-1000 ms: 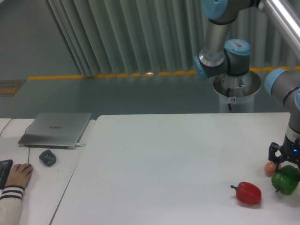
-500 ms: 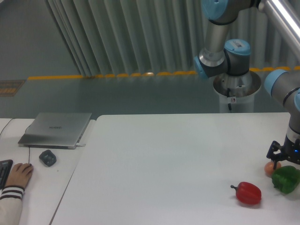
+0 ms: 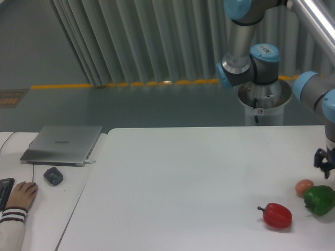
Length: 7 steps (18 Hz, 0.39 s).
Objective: Place the green pepper on the table
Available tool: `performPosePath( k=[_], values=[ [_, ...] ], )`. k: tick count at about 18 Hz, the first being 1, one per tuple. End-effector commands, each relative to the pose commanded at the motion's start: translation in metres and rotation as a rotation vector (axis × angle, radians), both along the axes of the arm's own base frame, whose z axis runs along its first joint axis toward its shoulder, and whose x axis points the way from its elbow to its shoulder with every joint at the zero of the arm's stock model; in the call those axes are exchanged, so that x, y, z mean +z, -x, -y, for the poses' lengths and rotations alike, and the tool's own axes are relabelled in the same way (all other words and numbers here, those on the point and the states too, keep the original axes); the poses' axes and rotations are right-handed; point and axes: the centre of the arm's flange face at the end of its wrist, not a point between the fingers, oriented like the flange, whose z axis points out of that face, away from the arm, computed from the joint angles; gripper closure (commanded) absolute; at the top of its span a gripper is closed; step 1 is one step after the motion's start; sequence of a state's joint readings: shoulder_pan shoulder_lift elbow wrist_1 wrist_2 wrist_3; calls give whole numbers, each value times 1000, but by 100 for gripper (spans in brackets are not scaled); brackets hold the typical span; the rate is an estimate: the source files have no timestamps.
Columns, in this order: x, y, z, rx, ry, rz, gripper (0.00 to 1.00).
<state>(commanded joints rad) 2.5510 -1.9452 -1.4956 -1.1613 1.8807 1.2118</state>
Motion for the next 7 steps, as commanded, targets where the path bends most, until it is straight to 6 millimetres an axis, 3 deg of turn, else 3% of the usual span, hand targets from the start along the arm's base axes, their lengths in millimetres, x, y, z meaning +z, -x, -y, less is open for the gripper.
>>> performPosePath(
  k=[7],
  values=[
    [4,5,1,4,-38,-8,0]
  ],
)
